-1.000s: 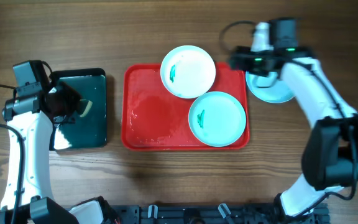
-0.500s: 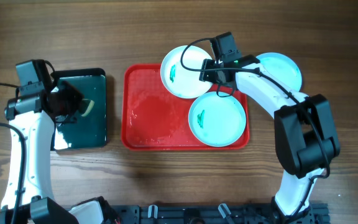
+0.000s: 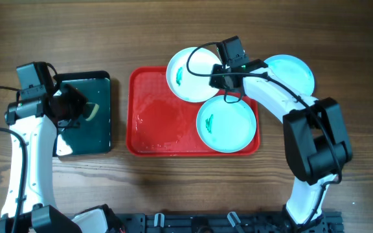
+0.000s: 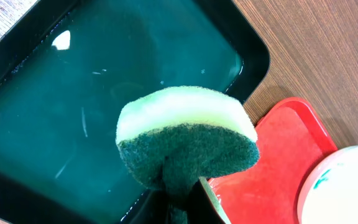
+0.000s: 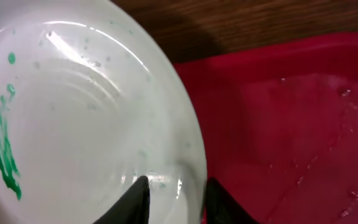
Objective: Clean dirty plates on tray and stack at the side
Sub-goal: 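Grip the rim of the white plate with the right gripper, then scrub the white plate with the sponge in the left gripper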
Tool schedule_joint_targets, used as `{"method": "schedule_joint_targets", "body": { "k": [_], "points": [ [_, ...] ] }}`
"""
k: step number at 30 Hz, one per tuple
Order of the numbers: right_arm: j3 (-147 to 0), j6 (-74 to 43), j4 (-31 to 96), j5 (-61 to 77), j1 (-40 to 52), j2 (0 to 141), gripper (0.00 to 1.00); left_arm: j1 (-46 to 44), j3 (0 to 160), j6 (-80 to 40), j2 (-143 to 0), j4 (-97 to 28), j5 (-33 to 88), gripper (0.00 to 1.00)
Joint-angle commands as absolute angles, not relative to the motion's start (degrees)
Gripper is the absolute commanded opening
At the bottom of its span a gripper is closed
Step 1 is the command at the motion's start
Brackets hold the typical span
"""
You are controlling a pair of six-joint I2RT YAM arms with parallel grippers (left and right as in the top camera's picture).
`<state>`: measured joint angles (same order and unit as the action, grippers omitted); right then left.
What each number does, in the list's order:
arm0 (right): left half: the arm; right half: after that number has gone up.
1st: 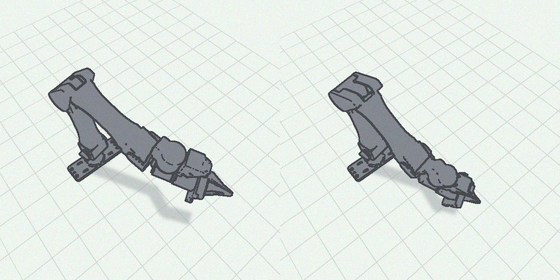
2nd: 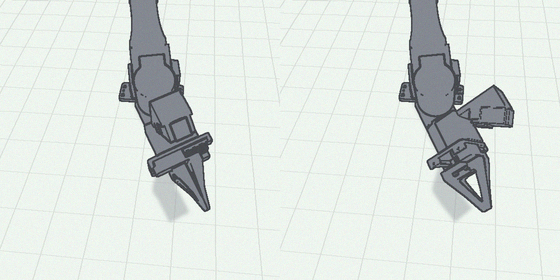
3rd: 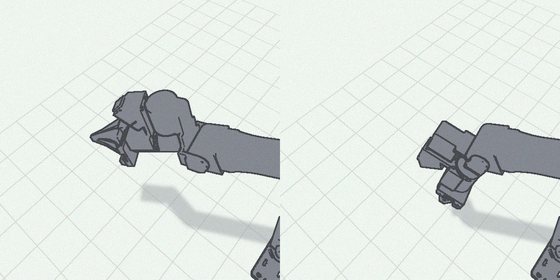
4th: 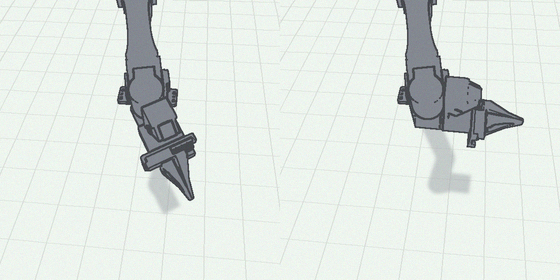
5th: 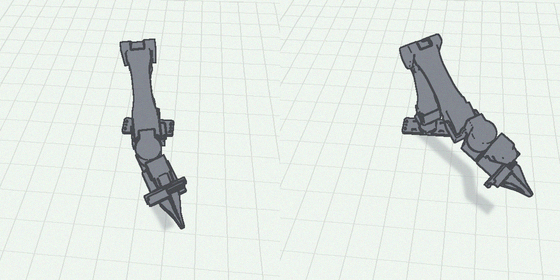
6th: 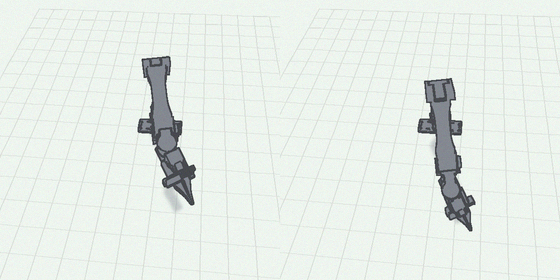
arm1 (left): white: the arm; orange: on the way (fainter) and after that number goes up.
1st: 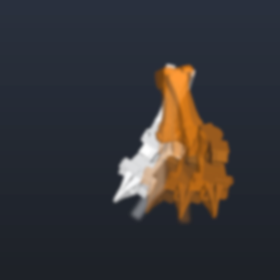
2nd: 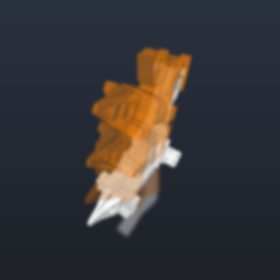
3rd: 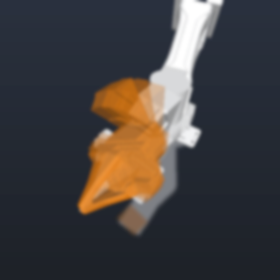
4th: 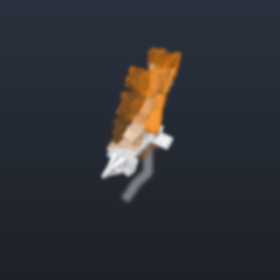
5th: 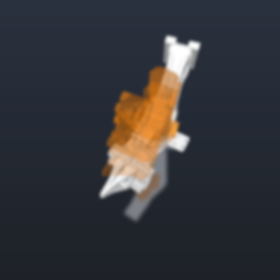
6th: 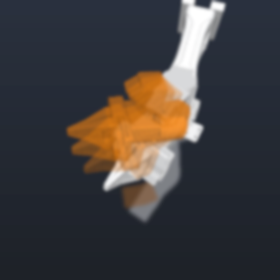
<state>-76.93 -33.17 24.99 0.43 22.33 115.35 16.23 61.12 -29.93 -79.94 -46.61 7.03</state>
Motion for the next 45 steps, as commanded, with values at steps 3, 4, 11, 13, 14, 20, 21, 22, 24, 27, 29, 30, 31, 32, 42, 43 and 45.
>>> {"method": "schedule_joint_targets", "body": {
  "k": [3,4,11,13,14,20,21,22,24,27,29,30,31,32,42,43,45],
  "points": [
    [-76.5,-33.0,21.8,9.1,23.5,117.2,0.07,16.0,60.8,-30.5,-80.5,-46.3,8.1,0.04],
    [-76.5,-33.0,21.7,10.0,23.6,117.2,0.07,16.0,60.8,-30.5,-80.5,-46.3,8.1,0.04],
    [-76.5,-30.7,22.4,11.3,30.9,117.2,0.08,16.0,60.8,-30.5,-80.5,-46.1,8.1,0.04],
    [-76.5,-31.4,23.3,8.4,33.1,117.2,0.1,16.0,60.8,-30.5,-80.5,-46.1,8.1,0.04],
    [-76.5,-32.9,24.1,4.4,33.9,117.2,0.18,16.0,60.8,-30.5,-80.5,-46.1,8.1,0.04],
    [-76.5,-41.6,21.7,3.6,34.2,118.2,0.34,16.0,60.8,-30.5,-80.5,-46.1,8.1,0.04],
    [-76.5,-42.5,20.9,4.7,34.2,118.7,0.34,16.0,60.8,-30.5,-80.5,-46.1,8.1,0.04],
    [-76.5,-44.2,19.7,6.1,34.2,119.4,0.34,16.0,60.8,-30.5,-80.5,-46.1,8.1,0.04],
    [-76.5,-46.8,18.0,8.0,34.2,120.4,0.33,16.0,60.8,-30.5,-80.5,-46.1,8.1,0.04],
    [-76.5,-47.3,18.6,8.4,34.4,121.6,0.24,16.0,60.8,-30.5,-80.5,-46.1,8.1,0.04],
    [-76.5,-45.6,20.7,8.4,34.4,121.9,0.15,15.6,60.7,-30.5,-80.5,-46.1,8.3,0.04],
    [-76.5,-44.1,21.1,8.9,34.4,121.8,0.14,15.4,60.7,-30.5,-80.5,-46.1,8.3,0.04],
    [-76.5,-42.2,22.0,9.1,34.4,121.8,0.1,14.8,60.7,-30.5,-80.5,-46.1,8.3,0.04],
    [-76.5,-40.8,23.5,9.1,34.4,121.8,0.07,13.9,60.6,-30.5,-80.5,-46.0,8.4,0.04],
    [-76.5,-31.3,31.1,9.6,34.4,121.8,0.04,0.6,60.6,-27.4,-83.0,-44.8,9.5,0.04],
    [-76.5,-33.2,31.3,8.3,34.4,121.8,0.04,-1.2,60.6,-27.4,-83.8,-44.8,10.4,0.04],
    [-76.5,-37.9,31.6,8.2,34.4,121.8,0.04,-4.9,60.6,-27.5,-85.7,-44.0,11.3,0.04]
  ]
}}
